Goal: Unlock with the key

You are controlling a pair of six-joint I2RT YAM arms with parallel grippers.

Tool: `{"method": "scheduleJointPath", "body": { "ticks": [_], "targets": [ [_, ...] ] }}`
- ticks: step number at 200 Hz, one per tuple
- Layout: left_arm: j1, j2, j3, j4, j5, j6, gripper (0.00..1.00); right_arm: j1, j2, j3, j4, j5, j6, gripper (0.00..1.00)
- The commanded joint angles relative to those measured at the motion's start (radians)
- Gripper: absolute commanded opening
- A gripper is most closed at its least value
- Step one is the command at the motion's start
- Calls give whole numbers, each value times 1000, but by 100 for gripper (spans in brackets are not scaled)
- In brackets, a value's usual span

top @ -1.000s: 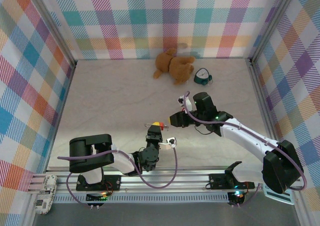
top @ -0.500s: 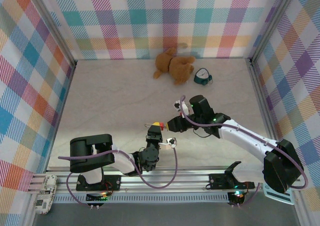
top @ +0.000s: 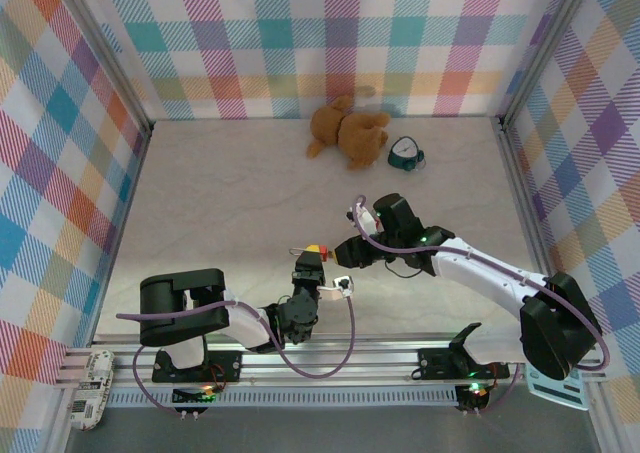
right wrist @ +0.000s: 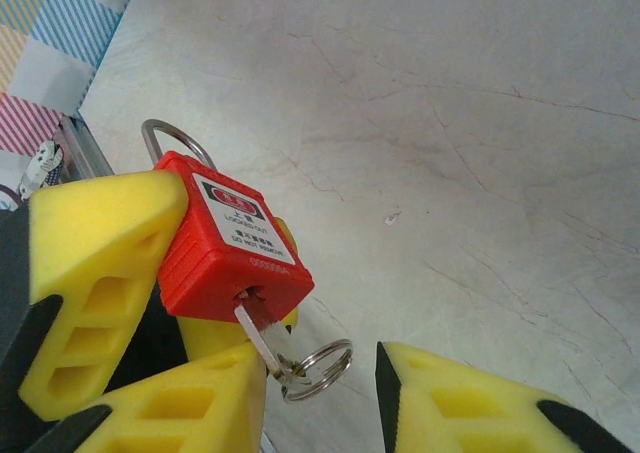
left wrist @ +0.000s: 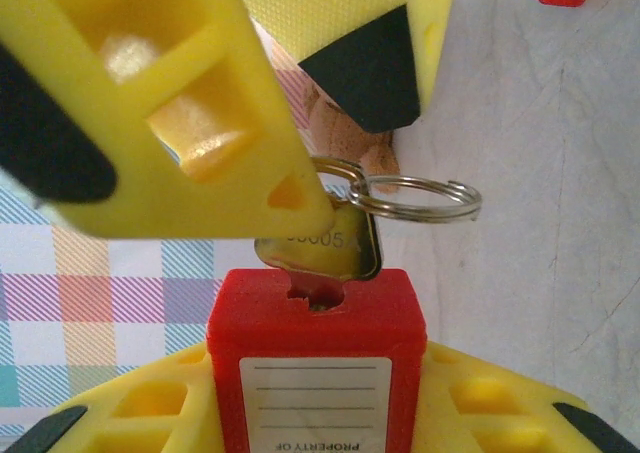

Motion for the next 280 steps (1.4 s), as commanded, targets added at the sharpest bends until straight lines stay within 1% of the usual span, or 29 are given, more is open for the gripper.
{"method": "scheduleJointPath", "body": {
  "ticks": [1,67,159,200,257,280],
  "targets": [
    [-13,1,1,53,-20,-4,17,6,12,24,5,25,0,37],
    [-14,8,-1,54,-20,-7,17,6,23,37,21,13,24,41],
    [-15,14,2,53,-19,-7,17,5,13,51,13,26,13,45],
    [-16,17,4,54,-19,-7,16,2,30,63,18,38,10,46],
    [-16,-4,4,53,-17,3,16,1,62,63,-10,84,7,46],
    [-16,2,5,53,-16,3,16,1,51,63,-8,77,15,45]
  ]
}}
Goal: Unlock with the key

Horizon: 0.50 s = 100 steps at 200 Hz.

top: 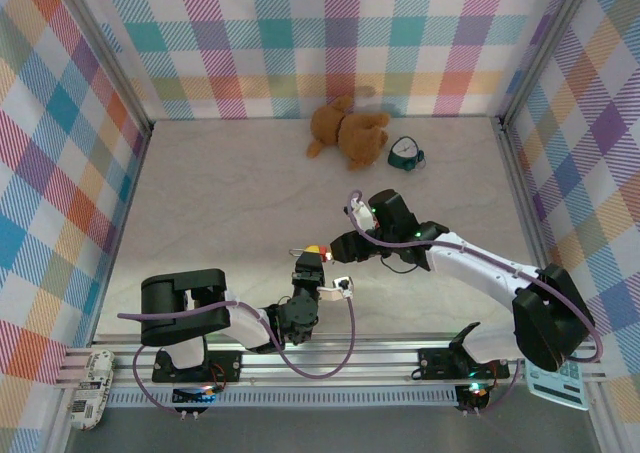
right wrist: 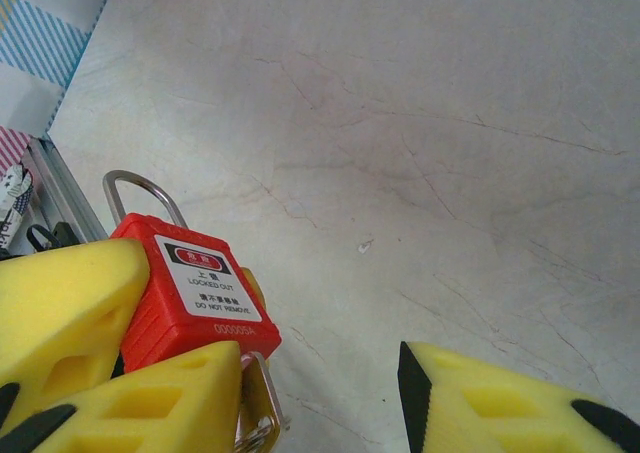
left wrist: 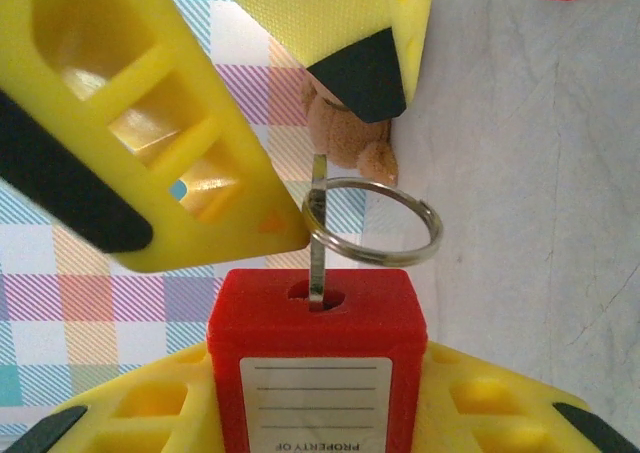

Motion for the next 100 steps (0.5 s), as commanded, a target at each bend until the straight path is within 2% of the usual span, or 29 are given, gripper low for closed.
{"method": "scheduleJointPath", "body": {
  "ticks": [1,27,42,69,93,100],
  "targets": [
    [-11,-2,5,55,-6,-1,16,0,-2,20,-12,17,4,45],
    [-11,-6,7,57,-6,5,16,-14,-5,44,-41,3,53,48],
    [-10,-18,7,60,-7,-4,16,-73,-7,27,-7,-90,158,52],
    [-4,-38,15,62,-3,-36,17,-161,-27,-116,311,-308,484,62],
    [0,-49,41,62,18,-77,17,-165,-27,-230,615,-359,777,69],
    [1,-44,51,63,26,-83,17,-166,-26,-244,664,-369,814,69]
  ]
}}
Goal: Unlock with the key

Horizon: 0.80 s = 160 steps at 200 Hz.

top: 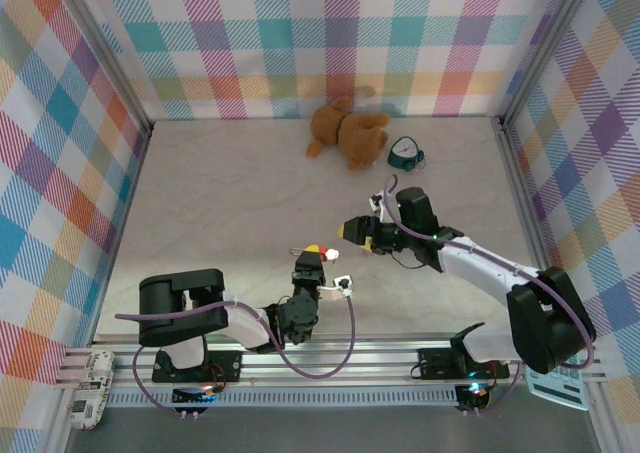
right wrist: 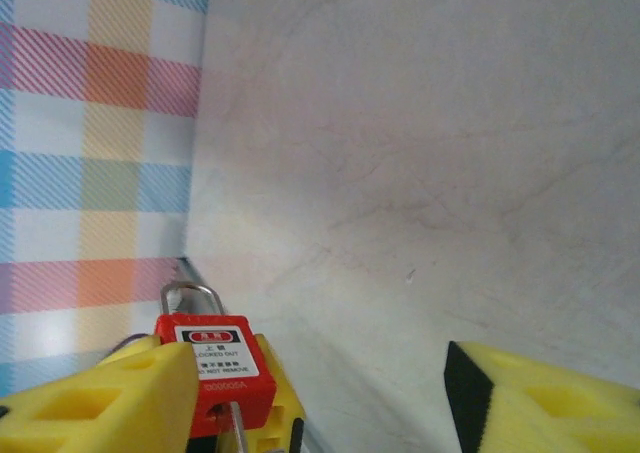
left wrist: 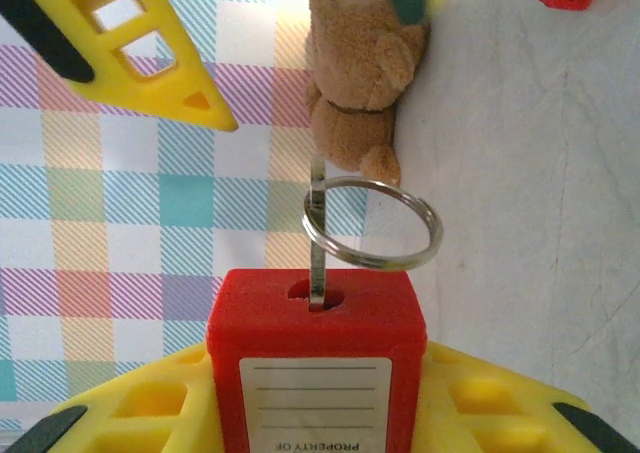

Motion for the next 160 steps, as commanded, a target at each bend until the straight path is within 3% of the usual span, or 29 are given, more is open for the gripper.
{"method": "scheduleJointPath", "body": {
  "ticks": [1,65,114,160],
  "targets": [
    [1,-31,49,61,23,-58,17,8,-13,-71,336,-136,329,69],
    [15,82,145,66,57,-52,18,21,-63,-112,352,-118,424,69],
    [33,100,186,66,71,-35,17,31,-90,-129,295,-81,434,55],
    [44,94,196,68,74,-27,16,38,-138,-151,203,-7,411,58]
  ]
}}
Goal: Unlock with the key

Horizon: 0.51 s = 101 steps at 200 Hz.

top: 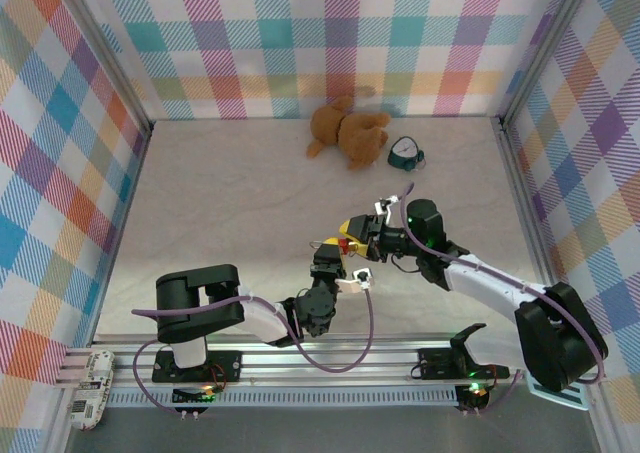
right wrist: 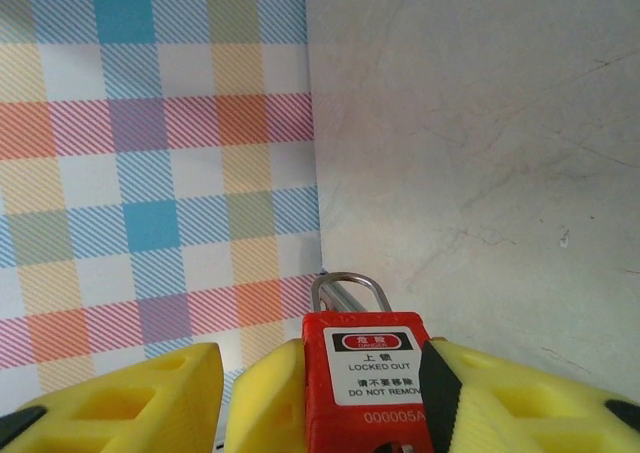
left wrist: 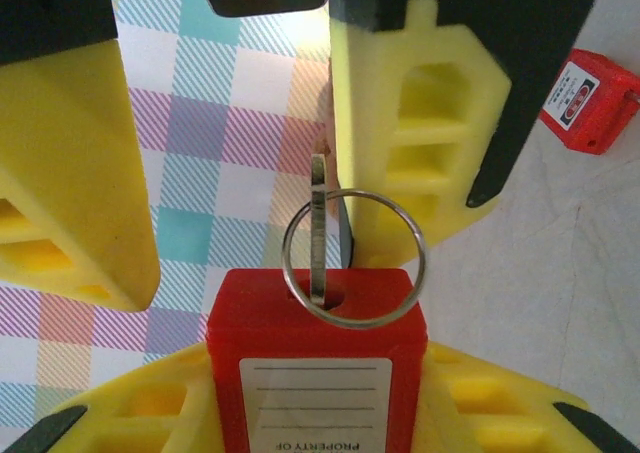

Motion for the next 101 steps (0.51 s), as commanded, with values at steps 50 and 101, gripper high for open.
{"method": "scheduleJointPath", "body": {
  "ticks": [50,101],
  "targets": [
    [27,-18,35,62,16,26,16,18,-9,-15,-101,6,-15,58],
    [43,5,55,62,27,31,16,30,36,-20,-1,-26,43,48]
  ]
}}
